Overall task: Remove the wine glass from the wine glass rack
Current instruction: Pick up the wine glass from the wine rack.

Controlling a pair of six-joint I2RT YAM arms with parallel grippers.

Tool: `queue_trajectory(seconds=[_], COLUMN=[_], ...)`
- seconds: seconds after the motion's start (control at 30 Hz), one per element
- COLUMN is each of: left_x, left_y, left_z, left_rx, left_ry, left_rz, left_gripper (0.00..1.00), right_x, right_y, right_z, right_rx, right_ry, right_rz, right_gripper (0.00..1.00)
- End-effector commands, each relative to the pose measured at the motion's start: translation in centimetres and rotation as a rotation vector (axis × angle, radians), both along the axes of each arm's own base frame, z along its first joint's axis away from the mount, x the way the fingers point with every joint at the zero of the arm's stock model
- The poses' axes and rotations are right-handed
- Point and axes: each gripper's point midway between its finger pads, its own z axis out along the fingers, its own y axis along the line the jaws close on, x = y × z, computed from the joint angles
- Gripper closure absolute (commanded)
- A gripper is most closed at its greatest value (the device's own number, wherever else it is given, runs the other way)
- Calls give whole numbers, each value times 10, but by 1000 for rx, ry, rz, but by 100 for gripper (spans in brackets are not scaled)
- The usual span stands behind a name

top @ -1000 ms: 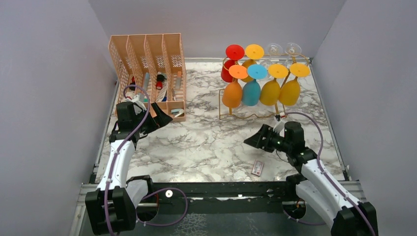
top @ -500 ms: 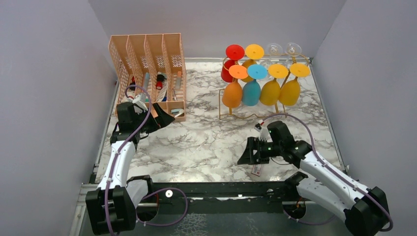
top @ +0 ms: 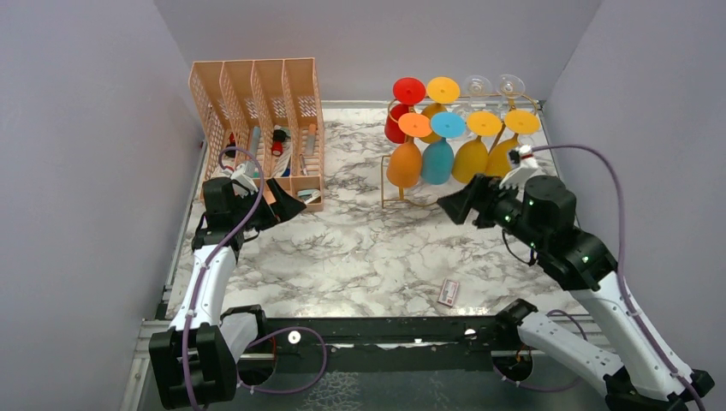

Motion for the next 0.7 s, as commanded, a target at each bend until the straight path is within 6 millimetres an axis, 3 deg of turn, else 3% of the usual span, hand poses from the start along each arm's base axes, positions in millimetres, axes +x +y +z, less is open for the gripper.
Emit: queue_trajectory(seconds=[0.0, 0.07, 0.17, 0.27, 0.37, 0.43, 0.47, 0.57, 0.67], left_x=[0, 0, 0, 0, 1, 1, 1, 1, 1], left_y=[-5, -6, -6, -6, -6, -5, -5, -5, -4], left_z=[4, 4, 3, 2, 2, 2, 2, 2, 1], left_rx=[-20, -23, -25, -23, -21, -20, -20, -19, -16], left_ry=[-26, -21, -18, -18, -18, -16, -16, -14, -10], left_rz=[-32, -36, -37, -36, -34, -32, -32, -32, -26], left_gripper=[1, 1, 1, 1, 1, 1, 1, 1, 1], right_x=[40, 50, 71, 94, 111, 124, 132, 148, 153], right_y=[-65, -83, -98, -94, -100, -117, -135, -179, -187], right_z=[65, 99, 123, 120, 129, 138, 140, 129, 112], right_rx=[-157, -208, -341, -475, -474, -430, -410, -317, -183], right_ry=[-228, -330, -367, -308, -299, -294, -272, -157, -74], right_rz=[-349, -434, -524, -528, -537, -547, -570, -574, -530], right_gripper=[7, 1, 1, 1, 1, 0, 0, 1, 2])
